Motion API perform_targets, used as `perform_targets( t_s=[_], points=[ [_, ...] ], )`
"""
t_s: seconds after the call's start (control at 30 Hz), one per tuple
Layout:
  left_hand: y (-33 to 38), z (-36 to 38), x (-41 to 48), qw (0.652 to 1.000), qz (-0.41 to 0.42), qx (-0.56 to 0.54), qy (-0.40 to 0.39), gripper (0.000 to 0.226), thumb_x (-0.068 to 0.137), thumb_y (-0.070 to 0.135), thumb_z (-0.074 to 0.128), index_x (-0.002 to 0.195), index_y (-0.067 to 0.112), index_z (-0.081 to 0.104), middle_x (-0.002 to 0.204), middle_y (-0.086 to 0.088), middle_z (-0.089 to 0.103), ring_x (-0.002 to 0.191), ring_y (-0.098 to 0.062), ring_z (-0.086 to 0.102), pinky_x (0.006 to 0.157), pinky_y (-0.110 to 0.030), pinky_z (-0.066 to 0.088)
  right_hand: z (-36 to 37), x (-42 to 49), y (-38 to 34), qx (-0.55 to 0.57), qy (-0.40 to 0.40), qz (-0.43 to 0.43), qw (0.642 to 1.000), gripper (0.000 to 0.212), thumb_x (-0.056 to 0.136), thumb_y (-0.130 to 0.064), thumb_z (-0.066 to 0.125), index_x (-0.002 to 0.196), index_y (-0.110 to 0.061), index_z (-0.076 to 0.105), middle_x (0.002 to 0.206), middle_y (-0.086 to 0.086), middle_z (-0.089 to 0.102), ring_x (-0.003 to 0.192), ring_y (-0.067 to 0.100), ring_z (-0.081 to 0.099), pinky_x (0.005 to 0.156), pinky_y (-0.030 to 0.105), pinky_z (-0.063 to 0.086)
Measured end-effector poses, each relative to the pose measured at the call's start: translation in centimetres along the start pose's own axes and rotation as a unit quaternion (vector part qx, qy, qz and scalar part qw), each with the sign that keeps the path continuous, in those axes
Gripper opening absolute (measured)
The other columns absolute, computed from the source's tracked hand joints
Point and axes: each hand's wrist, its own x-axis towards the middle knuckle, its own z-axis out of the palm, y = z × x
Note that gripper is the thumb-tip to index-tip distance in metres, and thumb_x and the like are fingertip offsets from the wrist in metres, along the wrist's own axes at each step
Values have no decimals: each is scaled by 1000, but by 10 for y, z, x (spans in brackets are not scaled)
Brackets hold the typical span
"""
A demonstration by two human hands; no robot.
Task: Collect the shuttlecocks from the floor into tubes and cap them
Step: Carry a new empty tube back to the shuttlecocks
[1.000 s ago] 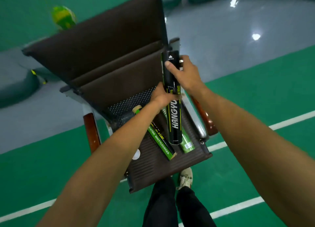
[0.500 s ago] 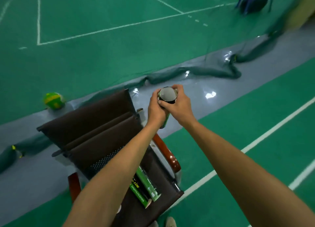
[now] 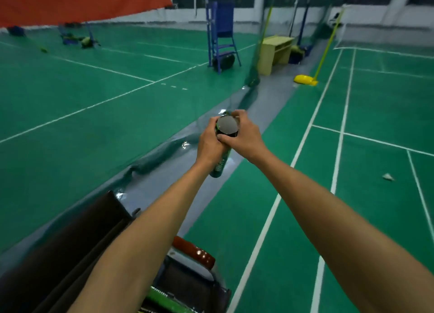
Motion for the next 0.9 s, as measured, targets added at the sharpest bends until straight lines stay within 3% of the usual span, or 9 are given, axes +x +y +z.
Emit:
perform_targets(
  t_s=[0.07, 0.2, 0.33, 0.43, 0.53, 0.67, 0.8, 0.9],
  points=[
    [22, 29, -1, 1000, 8, -12, -23, 48, 83, 13, 70, 125, 31, 56, 104, 9, 71, 91, -5, 68, 80, -34, 62, -39, -7, 10, -31, 16, 21, 999, 73, 74, -34, 86, 133, -13, 48, 121, 9, 66, 106, 25, 64, 90, 31, 53],
    [71, 92, -6, 996, 39, -17, -83, 50, 79, 15, 75, 122, 30, 57, 102, 7, 70, 90, -16, 68, 77, -32, 59, -120, -28, 33, -76, 58, 65, 993, 74, 77, -36, 85, 136, -10, 48, 126, 14, 65, 111, 30, 64, 90, 34, 52],
    [120, 167, -7, 989, 65, -19, -133, 53, 71, 31, 73, 120, 36, 56, 109, 3, 73, 99, -24, 69, 87, -44, 60, -206, -51, 59, -111, 87, 117, 983, 78, 79, -42, 82, 139, -10, 45, 131, 14, 63, 115, 30, 62, 92, 36, 51],
    [163, 229, -18, 979, 94, 0, -183, 52, 79, 24, 77, 126, 24, 57, 106, 1, 69, 96, -25, 65, 81, -35, 54, -275, -77, 87, -124, 98, 181, 971, 90, 81, -47, 80, 149, -9, 36, 145, 16, 52, 130, 33, 53, 102, 37, 44],
    [200, 296, -34, 961, 122, 24, -247, 53, 80, 22, 81, 127, 20, 57, 104, 0, 65, 97, -26, 63, 78, -32, 48, -353, -115, 121, -110, 50, 276, 953, 103, 82, -55, 77, 157, -7, 23, 158, 17, 37, 143, 32, 41, 111, 38, 38],
    [246, 388, -69, 942, 127, 13, -312, 67, 68, 33, 94, 122, 22, 57, 108, 4, 68, 101, -22, 66, 89, -36, 56, -471, -178, 175, -180, -3, 375, 909, 115, 74, -61, 80, 159, -14, 19, 165, 10, 27, 147, 30, 35, 118, 47, 33],
    [290, 471, -113, 932, 122, -32, -341, 64, 66, 33, 96, 115, 27, 55, 109, 4, 67, 104, -24, 67, 94, -38, 56, -581, -247, 219, -329, -1, 432, 840, 112, 69, -65, 80, 154, -17, 26, 160, 11, 35, 143, 32, 41, 114, 52, 37],
    [312, 525, -143, 928, 118, -49, -349, 66, 66, 35, 95, 118, 24, 56, 108, 3, 67, 101, -25, 67, 93, -41, 58, -638, -294, 240, -380, -2, 463, 801, 107, 66, -69, 76, 150, -21, 30, 156, 11, 37, 140, 35, 44, 110, 56, 40]
  ],
)
